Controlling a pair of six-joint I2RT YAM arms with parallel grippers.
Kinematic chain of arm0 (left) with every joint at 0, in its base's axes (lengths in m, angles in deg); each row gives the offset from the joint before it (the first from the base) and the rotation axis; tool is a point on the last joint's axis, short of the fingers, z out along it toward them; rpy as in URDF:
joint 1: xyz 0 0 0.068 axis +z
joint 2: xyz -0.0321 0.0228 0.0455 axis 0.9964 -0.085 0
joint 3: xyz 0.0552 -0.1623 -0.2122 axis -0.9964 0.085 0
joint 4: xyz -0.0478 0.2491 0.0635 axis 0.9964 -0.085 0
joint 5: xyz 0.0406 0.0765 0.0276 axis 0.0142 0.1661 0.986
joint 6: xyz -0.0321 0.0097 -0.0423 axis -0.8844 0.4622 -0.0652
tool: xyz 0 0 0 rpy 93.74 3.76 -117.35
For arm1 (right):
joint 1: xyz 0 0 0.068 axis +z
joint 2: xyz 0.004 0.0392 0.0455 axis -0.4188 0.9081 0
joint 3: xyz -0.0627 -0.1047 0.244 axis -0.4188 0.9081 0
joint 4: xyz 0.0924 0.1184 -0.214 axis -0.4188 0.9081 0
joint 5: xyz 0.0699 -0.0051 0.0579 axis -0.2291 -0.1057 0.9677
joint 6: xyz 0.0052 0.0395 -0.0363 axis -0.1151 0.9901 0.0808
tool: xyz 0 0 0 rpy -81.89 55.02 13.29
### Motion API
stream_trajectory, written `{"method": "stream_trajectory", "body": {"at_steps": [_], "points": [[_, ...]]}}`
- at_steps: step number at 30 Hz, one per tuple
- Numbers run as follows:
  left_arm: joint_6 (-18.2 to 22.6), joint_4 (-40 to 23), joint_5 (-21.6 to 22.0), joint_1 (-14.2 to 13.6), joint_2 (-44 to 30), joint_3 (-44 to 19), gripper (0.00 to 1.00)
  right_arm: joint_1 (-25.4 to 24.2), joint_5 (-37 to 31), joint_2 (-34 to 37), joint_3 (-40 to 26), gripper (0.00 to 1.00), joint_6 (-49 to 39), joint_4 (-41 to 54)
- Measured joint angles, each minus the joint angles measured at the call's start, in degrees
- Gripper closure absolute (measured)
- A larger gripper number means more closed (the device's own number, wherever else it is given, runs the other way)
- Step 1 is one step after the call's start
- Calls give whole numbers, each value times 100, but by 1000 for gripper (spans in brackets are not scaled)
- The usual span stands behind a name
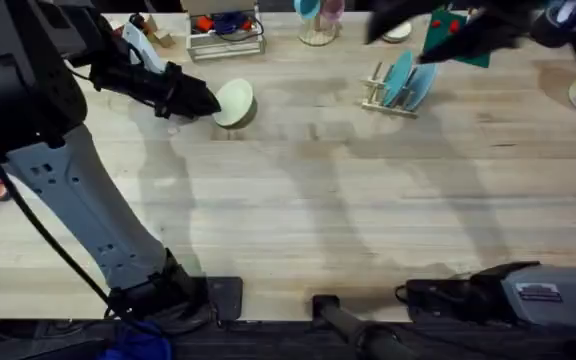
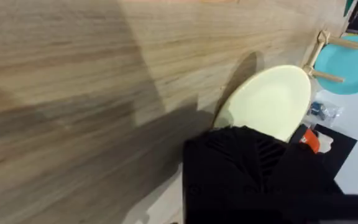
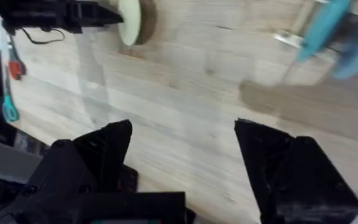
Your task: Pick up the plates from the table one by one and place each into a slot on the dish rack.
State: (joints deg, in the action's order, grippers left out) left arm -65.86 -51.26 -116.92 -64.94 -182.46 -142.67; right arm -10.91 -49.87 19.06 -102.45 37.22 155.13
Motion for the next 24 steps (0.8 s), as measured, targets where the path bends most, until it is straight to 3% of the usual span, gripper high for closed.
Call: {"method": "stream_trajectory", "body": {"at_steps": [15, 24], "points": [[0, 20, 0, -2, 0, 0, 961, 1233, 51, 2102, 0, 8, 1288, -2040], [0, 20, 0, 0, 0, 0, 961, 1608, 69, 2951, 0, 7, 1751, -3330]]}}
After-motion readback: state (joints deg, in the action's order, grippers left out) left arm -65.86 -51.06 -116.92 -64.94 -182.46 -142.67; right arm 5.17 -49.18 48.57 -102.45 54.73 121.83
